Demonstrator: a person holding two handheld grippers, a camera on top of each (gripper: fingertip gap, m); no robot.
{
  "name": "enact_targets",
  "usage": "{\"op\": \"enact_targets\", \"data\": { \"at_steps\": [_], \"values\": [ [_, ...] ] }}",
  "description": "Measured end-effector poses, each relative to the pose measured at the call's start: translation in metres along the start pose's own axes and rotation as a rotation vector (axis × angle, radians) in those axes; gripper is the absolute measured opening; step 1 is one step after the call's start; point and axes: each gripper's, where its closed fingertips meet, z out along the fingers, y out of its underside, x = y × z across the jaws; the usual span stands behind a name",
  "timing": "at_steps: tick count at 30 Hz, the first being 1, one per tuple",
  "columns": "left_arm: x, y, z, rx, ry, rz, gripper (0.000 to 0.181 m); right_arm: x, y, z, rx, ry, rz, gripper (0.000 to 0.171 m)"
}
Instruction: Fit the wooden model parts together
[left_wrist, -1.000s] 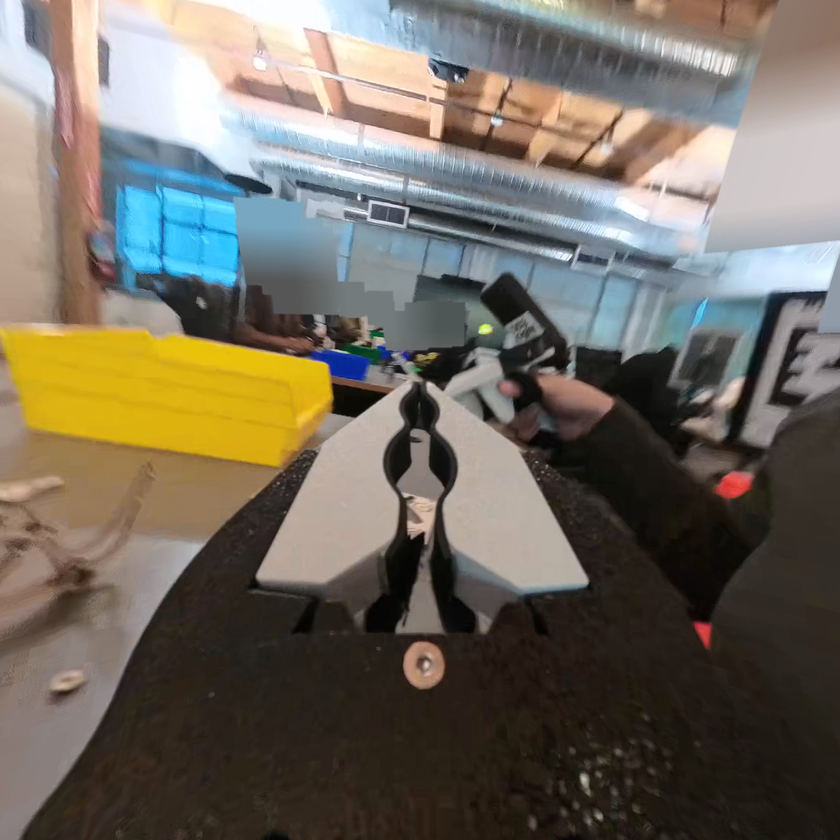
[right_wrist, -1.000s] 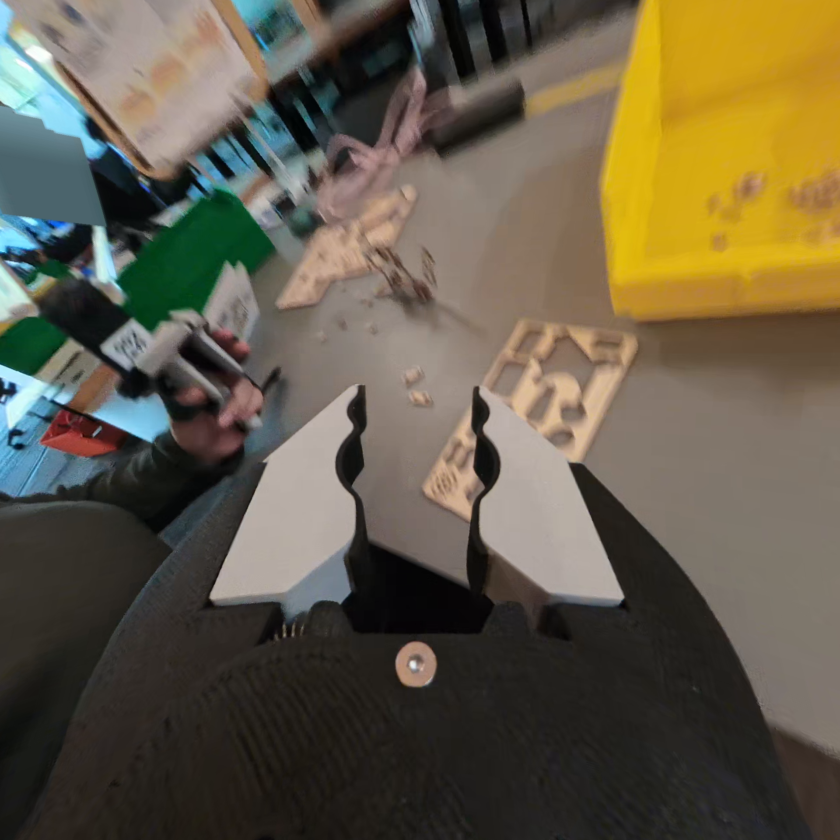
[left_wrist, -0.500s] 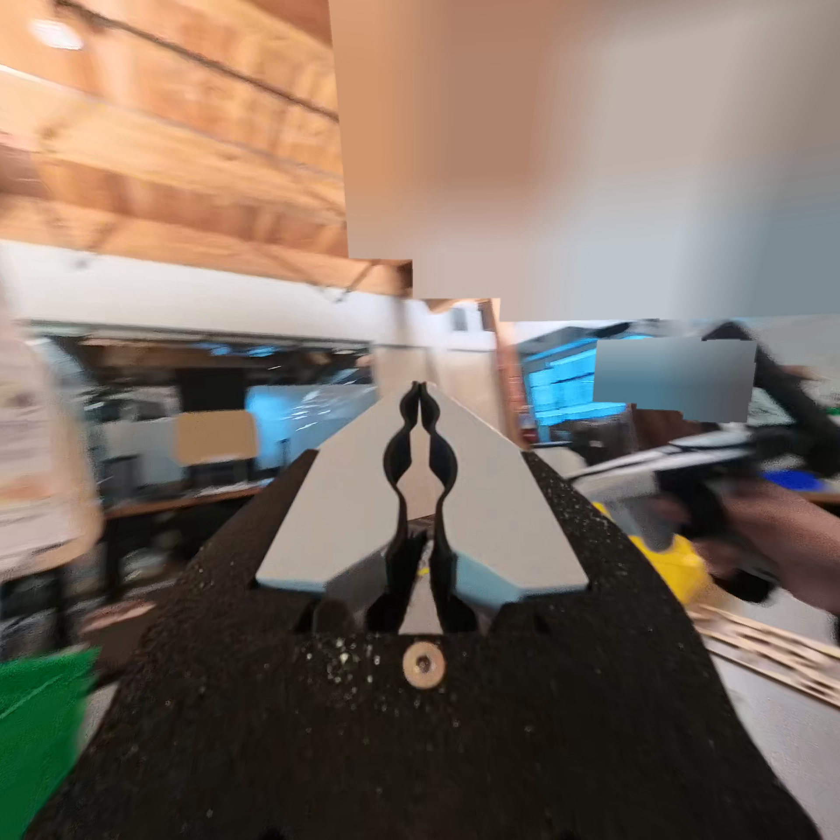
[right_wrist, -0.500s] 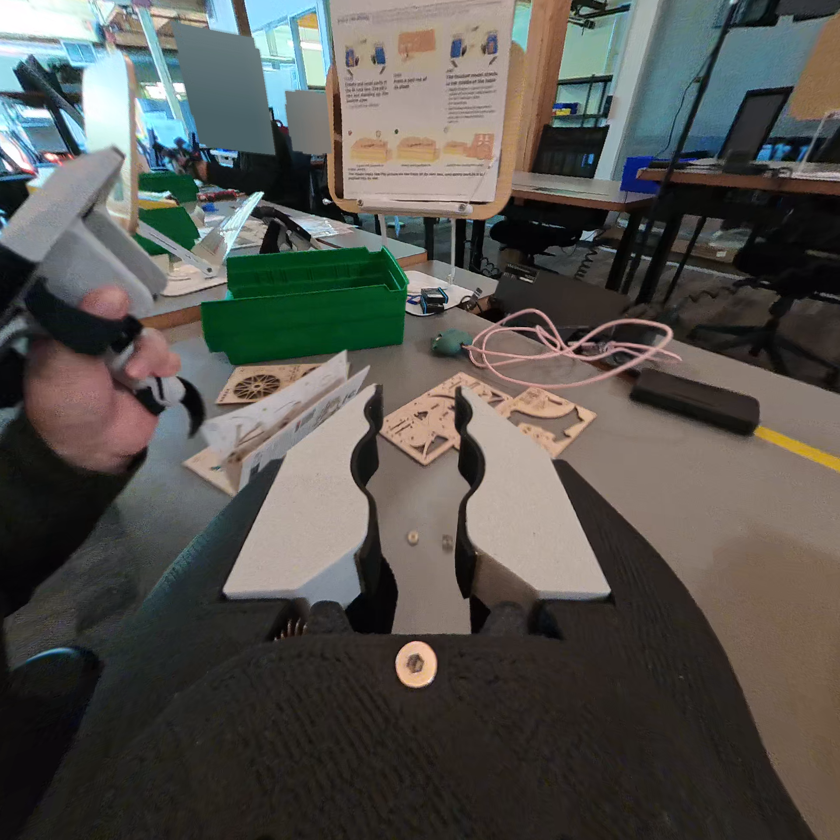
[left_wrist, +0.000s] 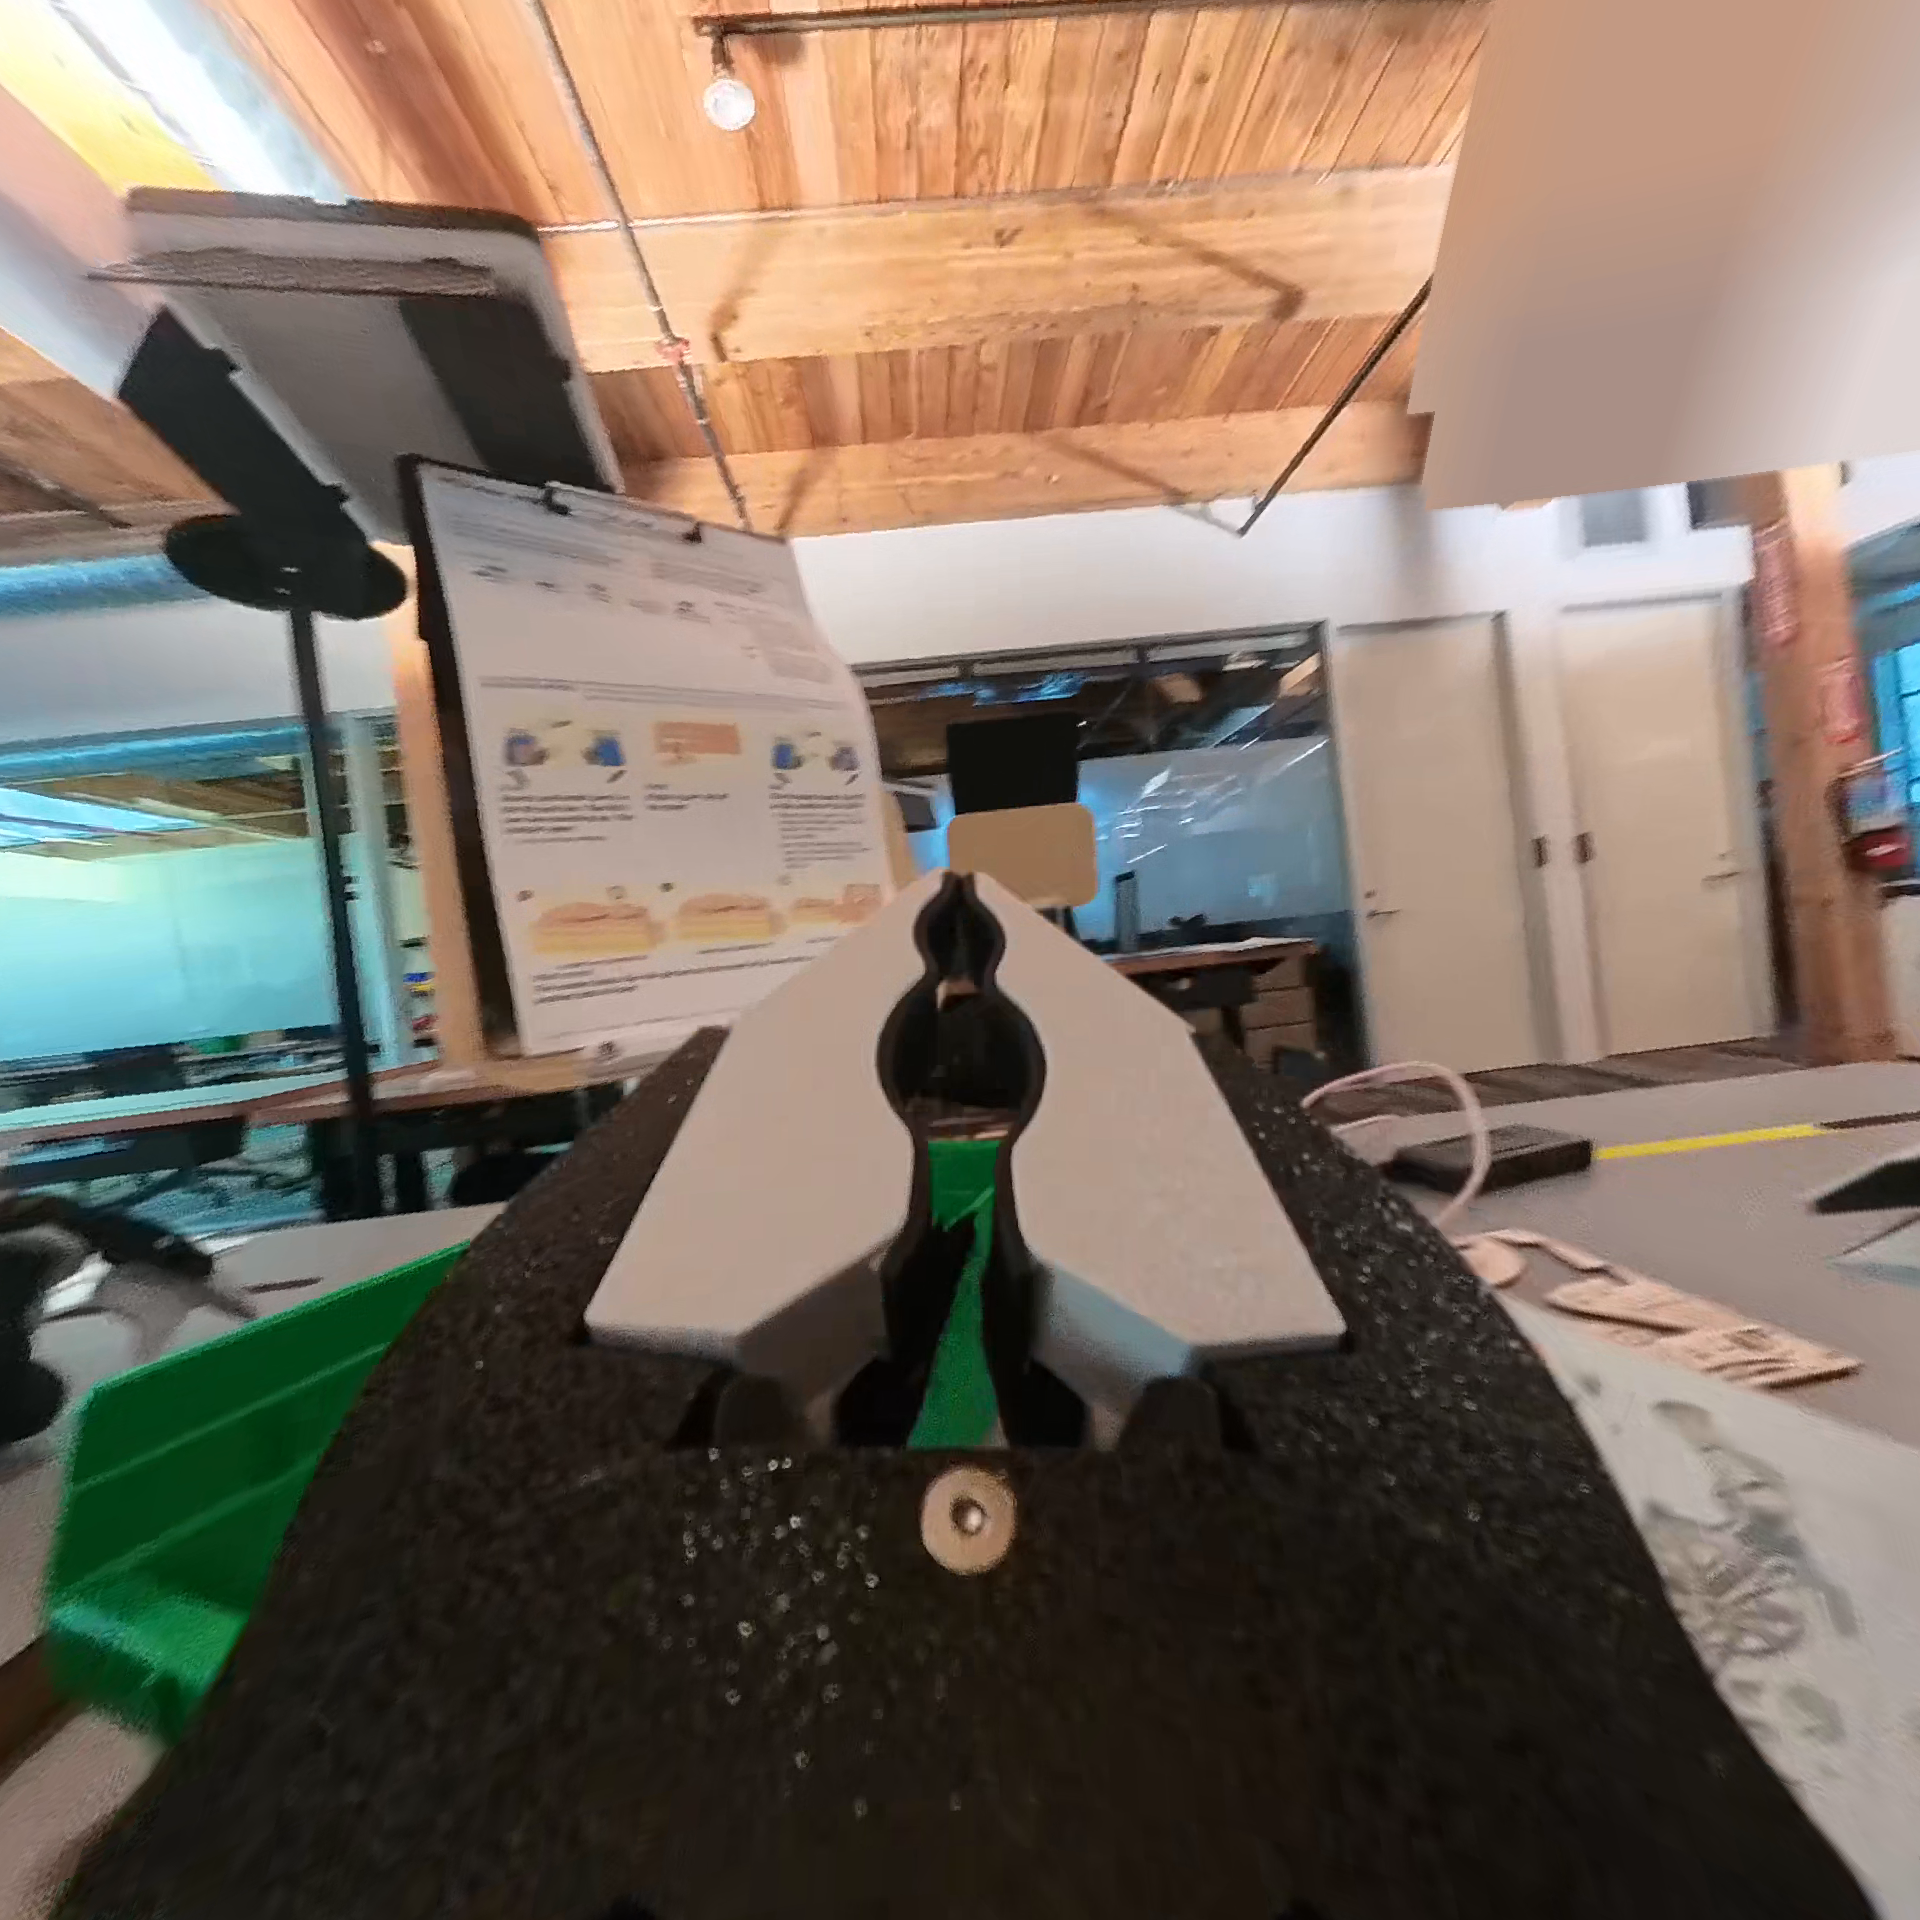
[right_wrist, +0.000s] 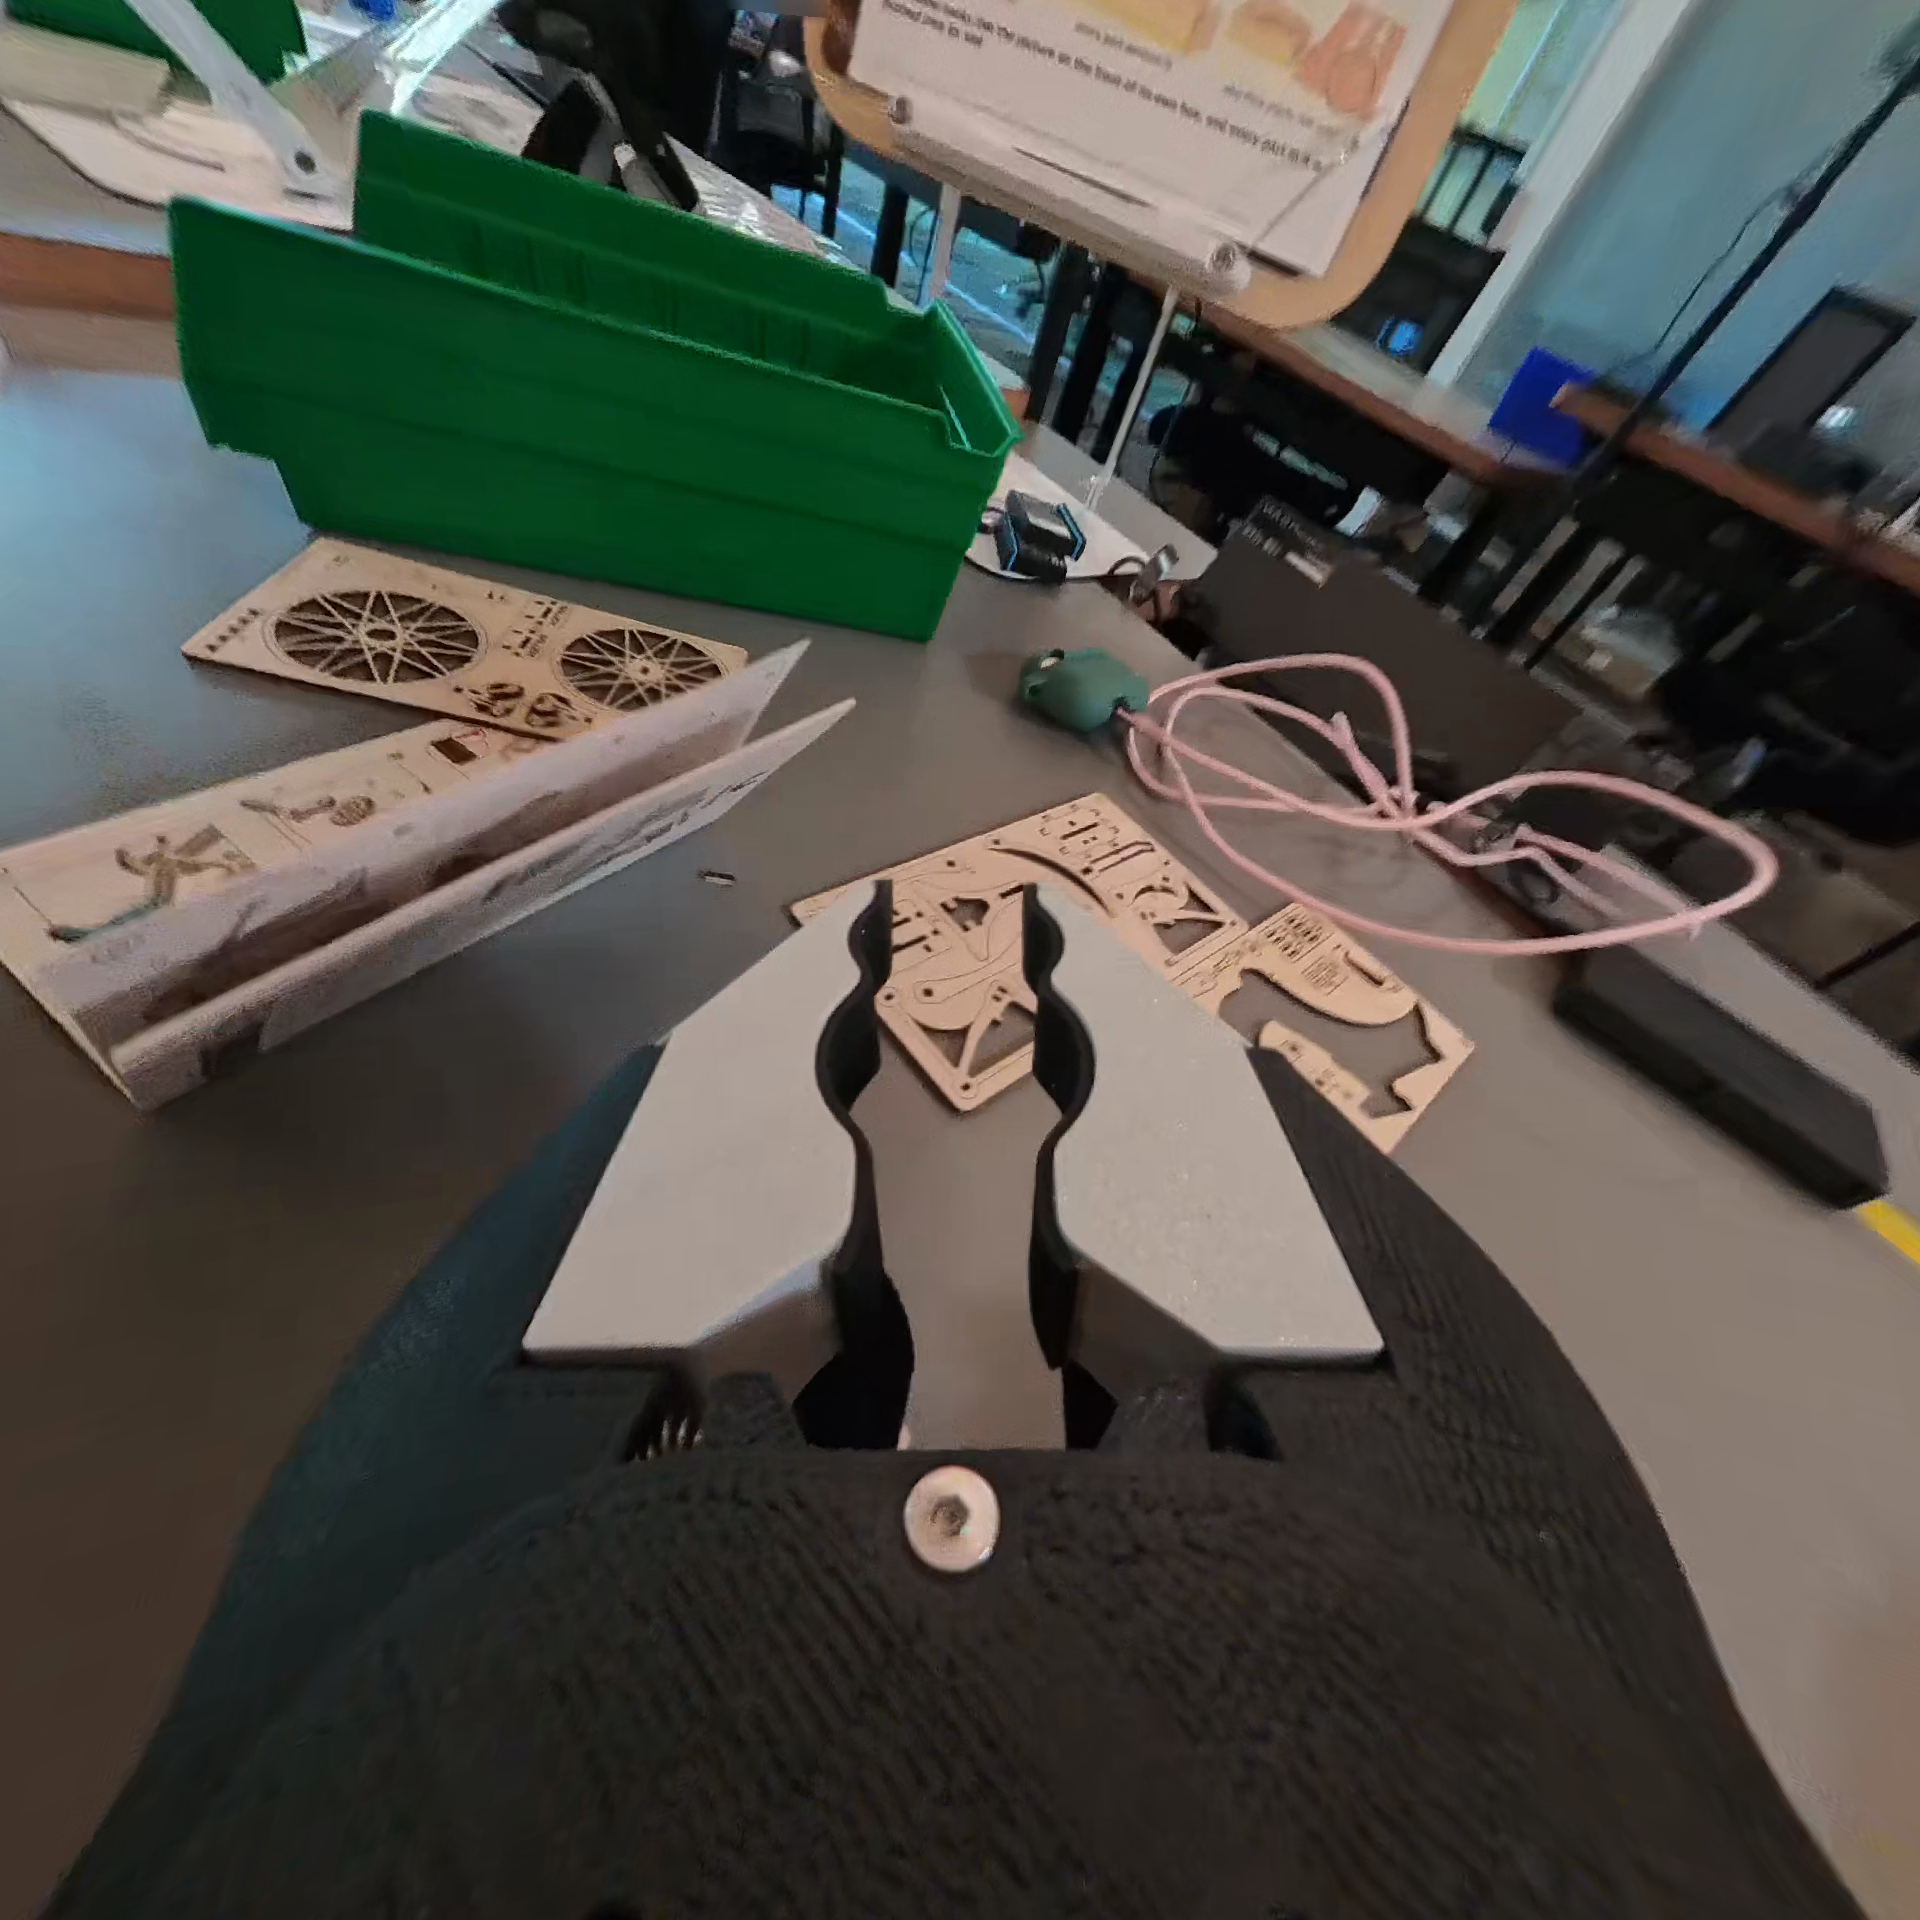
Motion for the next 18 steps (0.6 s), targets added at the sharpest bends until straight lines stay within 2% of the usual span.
{"op": "enact_targets", "data": {
  "at_steps": [3, 6, 10, 14, 18],
  "values": [
    [-0.017, 0.011, -0.010, -0.014, -0.056, 0.035, 0.000, -0.004, 0.000, 0.000, 0.002, 0.024, -0.082, 0.022],
    [-0.024, 0.016, -0.015, -0.014, -0.075, 0.045, 0.000, -0.009, -0.002, 0.000, 0.023, 0.008, -0.074, 0.021],
    [-0.025, 0.013, -0.020, 0.028, -0.077, 0.020, 0.000, -0.011, -0.003, 0.000, 0.059, -0.009, -0.036, 0.020],
    [-0.020, 0.008, -0.020, 0.088, -0.054, -0.075, 0.000, -0.004, 0.006, 0.002, 0.074, 0.043, -0.103, 0.017],
    [-0.020, 0.006, -0.020, 0.094, -0.063, -0.051, 0.000, -0.007, 0.002, 0.001, 0.092, 0.043, -0.123, 0.016]
  ]
}}
